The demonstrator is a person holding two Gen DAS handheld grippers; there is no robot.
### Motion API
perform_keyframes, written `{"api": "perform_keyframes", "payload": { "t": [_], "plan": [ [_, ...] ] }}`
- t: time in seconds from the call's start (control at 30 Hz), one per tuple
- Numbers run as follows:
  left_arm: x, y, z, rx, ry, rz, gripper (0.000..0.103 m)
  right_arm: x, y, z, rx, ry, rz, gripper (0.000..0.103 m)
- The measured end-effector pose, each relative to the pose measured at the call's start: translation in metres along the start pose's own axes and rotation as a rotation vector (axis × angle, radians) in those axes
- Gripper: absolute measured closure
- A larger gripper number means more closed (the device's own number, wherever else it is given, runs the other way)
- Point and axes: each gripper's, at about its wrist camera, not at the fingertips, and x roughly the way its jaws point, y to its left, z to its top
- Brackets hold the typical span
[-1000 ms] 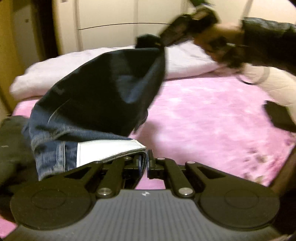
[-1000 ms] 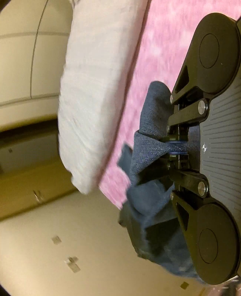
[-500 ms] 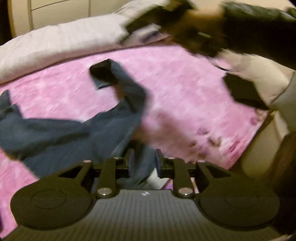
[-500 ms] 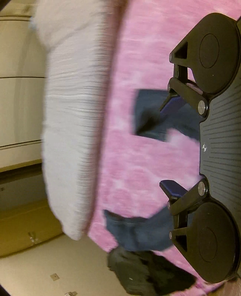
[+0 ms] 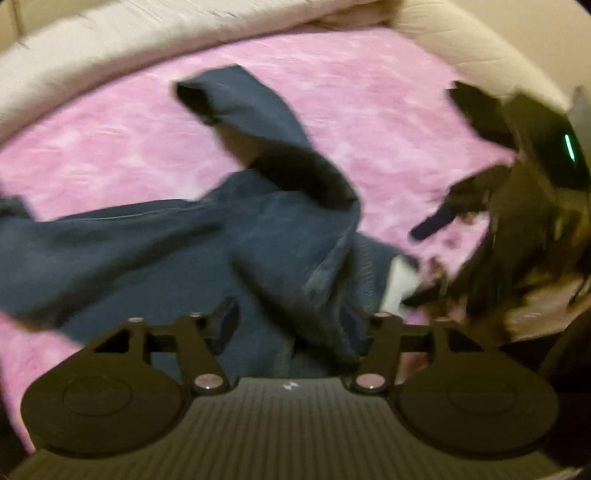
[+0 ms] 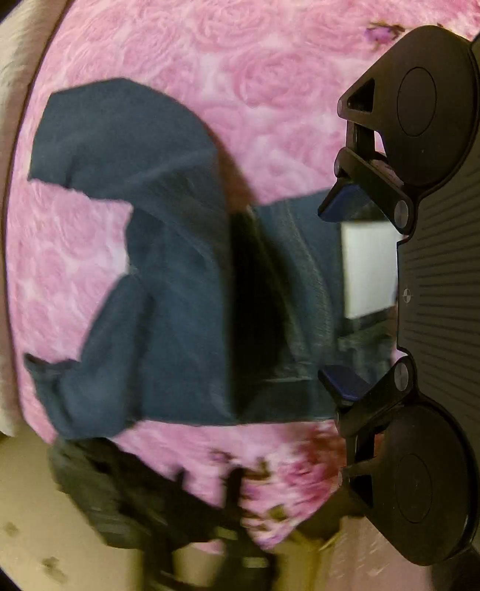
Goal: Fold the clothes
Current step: 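Lift the jeans with both grippers and shake them out above the bed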
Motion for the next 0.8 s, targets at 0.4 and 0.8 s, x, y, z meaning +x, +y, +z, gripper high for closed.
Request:
{"api": "perform_keyframes", "payload": {
  "t": [0.4,0.8],
  "plan": [
    [0.065,0.002,0.077,-0.091,0.045,-0.255,0.087,0.035,0.046,-0.011,0.034,-0.153,-0.114,0.012],
    [0.034,-0.022,0.135,0.07,-0.07,-0.389,0.051,-0.03,-0.028,-0.013,0.149,-0.217,-0.356,0.096]
  ]
}}
